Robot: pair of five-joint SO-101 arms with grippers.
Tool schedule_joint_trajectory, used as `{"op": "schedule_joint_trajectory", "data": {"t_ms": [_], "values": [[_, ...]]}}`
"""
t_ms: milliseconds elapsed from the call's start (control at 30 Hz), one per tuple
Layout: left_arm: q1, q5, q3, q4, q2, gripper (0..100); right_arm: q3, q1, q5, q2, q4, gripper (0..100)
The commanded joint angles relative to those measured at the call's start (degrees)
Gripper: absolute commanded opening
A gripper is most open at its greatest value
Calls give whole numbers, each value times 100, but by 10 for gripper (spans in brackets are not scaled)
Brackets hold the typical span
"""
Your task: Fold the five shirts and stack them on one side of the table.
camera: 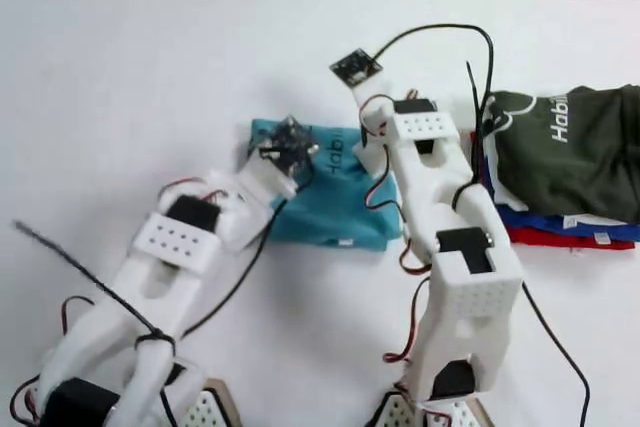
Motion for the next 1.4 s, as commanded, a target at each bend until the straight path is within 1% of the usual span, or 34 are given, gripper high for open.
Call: {"op": "schedule_joint_trajectory", "data": {"t_ms": [0,133,233,300,400,500,600,700,800,933,1033,1133,1200,1267,1367], "values": [[26,-18,110,-580,-123,25,-229,48,-53,-13,-66,22],[26,-9,84,-888,62,25,-229,48,-53,-13,-57,22],[26,35,-198,-879,695,25,-229,40,-53,-22,-40,22],[-9,88,-418,-738,1240,25,-229,40,-53,-57,-31,22],[-35,62,-752,-308,1873,25,-229,48,-53,-66,-31,22],[-281,62,-927,-202,2075,25,-229,75,-53,-57,-22,22],[-607,53,-1068,-185,2075,25,-229,84,-53,-57,-13,22],[-818,-193,-1112,-158,2075,25,-229,57,-53,-40,-40,22],[-818,-334,-1112,9,2075,25,-290,48,-53,-4,-48,22],[-800,-316,-1121,79,2066,25,-484,75,-53,-66,31,22],[-844,-299,-1095,105,1846,25,-862,75,-62,-303,488,22],[-818,-290,-1121,360,1213,25,-1169,66,-79,-725,971,22],[-800,-290,-1200,440,651,25,-1248,84,-343,-1068,1209,24],[-835,-290,-1349,352,246,25,-1248,84,-607,-1411,1613,24],[-862,-123,-1815,255,413,25,-958,31,-712,-1930,2202,23]]}}
